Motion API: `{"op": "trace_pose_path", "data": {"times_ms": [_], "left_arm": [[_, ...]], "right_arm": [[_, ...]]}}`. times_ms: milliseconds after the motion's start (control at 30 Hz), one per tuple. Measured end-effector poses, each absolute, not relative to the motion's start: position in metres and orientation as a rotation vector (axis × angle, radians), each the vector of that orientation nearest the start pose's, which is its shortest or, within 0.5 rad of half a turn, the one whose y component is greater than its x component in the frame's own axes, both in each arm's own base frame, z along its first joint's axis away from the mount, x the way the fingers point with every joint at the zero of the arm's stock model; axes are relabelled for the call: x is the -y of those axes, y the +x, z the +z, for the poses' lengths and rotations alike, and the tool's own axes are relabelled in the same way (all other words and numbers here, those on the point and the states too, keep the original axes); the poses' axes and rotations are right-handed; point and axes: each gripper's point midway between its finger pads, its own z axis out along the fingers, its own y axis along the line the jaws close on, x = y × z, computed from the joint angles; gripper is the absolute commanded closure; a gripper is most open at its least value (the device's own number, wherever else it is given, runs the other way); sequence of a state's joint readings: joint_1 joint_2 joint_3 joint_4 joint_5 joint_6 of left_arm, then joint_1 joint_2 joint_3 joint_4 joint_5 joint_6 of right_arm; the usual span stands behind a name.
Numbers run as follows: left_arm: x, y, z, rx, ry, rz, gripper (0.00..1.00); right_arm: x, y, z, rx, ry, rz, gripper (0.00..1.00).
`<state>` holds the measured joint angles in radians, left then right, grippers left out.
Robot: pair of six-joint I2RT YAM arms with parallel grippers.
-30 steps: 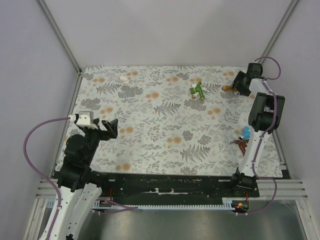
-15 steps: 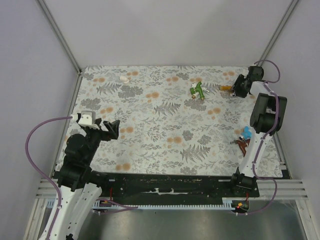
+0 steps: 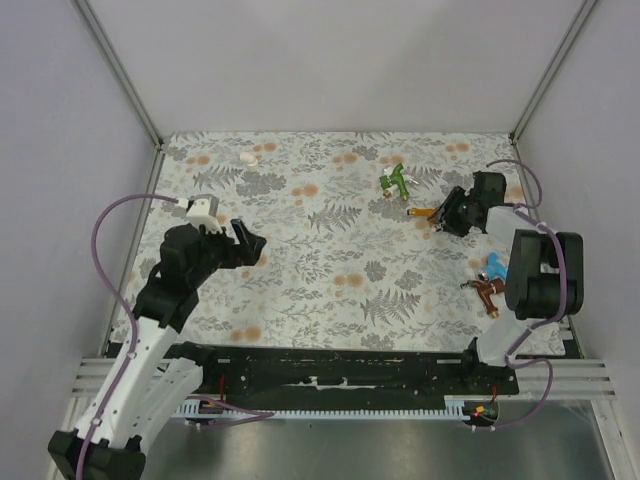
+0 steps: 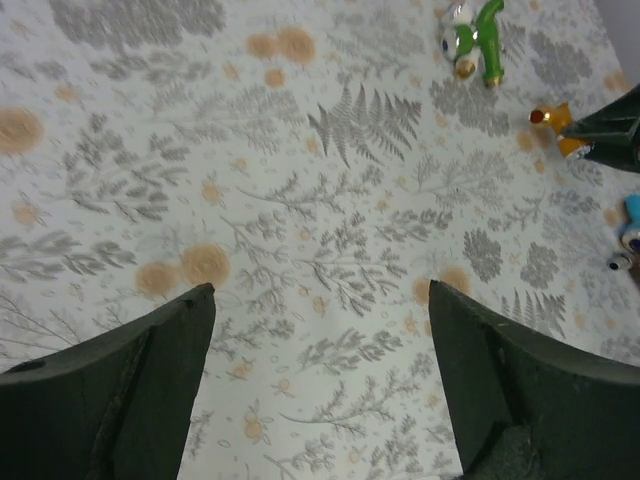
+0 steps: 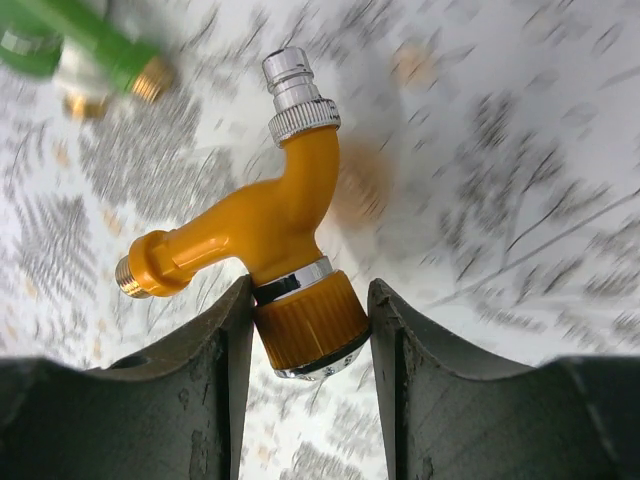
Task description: Install the water faucets
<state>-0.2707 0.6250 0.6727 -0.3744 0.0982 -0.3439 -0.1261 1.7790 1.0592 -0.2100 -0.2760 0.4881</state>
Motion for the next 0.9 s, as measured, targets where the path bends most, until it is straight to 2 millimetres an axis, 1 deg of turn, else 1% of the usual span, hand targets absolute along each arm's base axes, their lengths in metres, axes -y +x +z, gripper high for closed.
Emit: {"op": "trace_pose_path", "data": {"times_ms": [33,167,300,333,400,467,533,633,800,900], "left_arm": [[0.106,0.254,0.217,-1.963,-0.011,-0.528,0.06],[0.136,0.255,0.182,-2.132,-0.044,-0.712,0.06],[0.164,0.244,0.159,-2.182,-0.088,-0.899,0.06],[0.172,0.240,0.156,-2.190,-0.085,-0.940,0.06],[0.189,0.235,0.154,-2.196,-0.064,-0.998,0.06],[0.205,0.232,0.156,-2.189,-0.035,-1.047,0.05],[0.225,0.231,0.158,-2.176,-0.011,-1.093,0.05],[0.248,0.229,0.158,-2.168,-0.001,-1.148,0.05],[0.274,0.232,0.155,-2.163,-0.022,-1.186,0.07],[0.288,0.234,0.160,-2.146,-0.026,-1.206,0.15]], "right_arm": [[-0.024,0.407,0.047,-2.430,0.632,0.509,0.72],[-0.060,0.381,0.067,-2.398,0.522,0.568,0.72],[-0.101,0.356,0.082,-2.360,0.386,0.638,0.77],[-0.114,0.346,0.085,-2.353,0.350,0.664,0.77],[-0.132,0.331,0.090,-2.334,0.302,0.709,0.76],[-0.152,0.316,0.094,-2.314,0.249,0.750,0.75],[-0.171,0.303,0.099,-2.292,0.197,0.780,0.74],[-0.198,0.288,0.110,-2.250,0.113,0.825,0.74],[-0.231,0.271,0.127,-2.180,0.019,0.878,0.74],[-0.244,0.266,0.132,-2.153,-0.012,0.884,0.74]]}}
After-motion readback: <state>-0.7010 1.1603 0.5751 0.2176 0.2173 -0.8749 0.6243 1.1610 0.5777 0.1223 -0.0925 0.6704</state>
